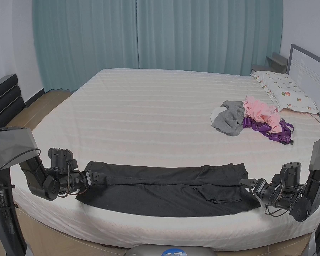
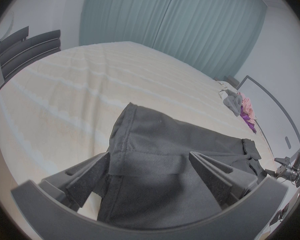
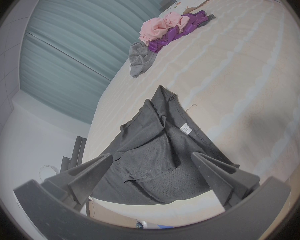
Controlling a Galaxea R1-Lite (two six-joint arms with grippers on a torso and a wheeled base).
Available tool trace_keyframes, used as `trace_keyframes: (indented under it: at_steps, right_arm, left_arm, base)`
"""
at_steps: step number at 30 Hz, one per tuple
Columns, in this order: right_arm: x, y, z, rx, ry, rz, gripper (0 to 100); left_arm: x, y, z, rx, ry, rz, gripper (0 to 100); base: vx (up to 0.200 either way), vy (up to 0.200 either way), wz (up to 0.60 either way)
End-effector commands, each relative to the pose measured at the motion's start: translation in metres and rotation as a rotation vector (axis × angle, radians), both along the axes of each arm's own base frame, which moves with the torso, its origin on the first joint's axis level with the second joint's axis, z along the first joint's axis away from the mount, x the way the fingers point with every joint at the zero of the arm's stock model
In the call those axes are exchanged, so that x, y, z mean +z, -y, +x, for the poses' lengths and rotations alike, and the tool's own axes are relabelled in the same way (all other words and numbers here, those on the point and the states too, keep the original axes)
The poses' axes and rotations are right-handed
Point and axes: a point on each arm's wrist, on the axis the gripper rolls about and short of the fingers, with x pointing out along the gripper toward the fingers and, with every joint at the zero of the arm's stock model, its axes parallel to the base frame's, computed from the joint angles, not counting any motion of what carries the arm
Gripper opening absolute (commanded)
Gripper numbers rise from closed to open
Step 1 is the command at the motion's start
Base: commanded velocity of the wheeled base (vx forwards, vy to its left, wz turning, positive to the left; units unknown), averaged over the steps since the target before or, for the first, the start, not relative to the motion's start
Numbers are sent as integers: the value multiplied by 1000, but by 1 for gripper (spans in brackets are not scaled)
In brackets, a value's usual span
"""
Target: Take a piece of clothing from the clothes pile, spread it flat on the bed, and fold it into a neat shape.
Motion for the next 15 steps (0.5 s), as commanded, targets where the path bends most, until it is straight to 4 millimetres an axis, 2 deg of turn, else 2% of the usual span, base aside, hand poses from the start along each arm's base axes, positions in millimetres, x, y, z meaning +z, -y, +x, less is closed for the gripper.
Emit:
trace_keyframes:
  at_steps: [1, 7, 15]
  right_arm:
    - [1, 0, -1, 3, 3, 0, 100]
    - [1, -1, -1, 5, 4, 1, 100]
    - [1, -1, -1, 5, 4, 1, 100]
  left_arm:
    - [-1, 2, -2, -5, 37, -3, 100]
    - [-14, 2, 0, -3, 20, -1, 100]
    - [-19, 1, -1, -13, 7, 16, 100]
  base:
    - [0, 0, 0]
    - [0, 0, 0]
    - [0, 0, 0]
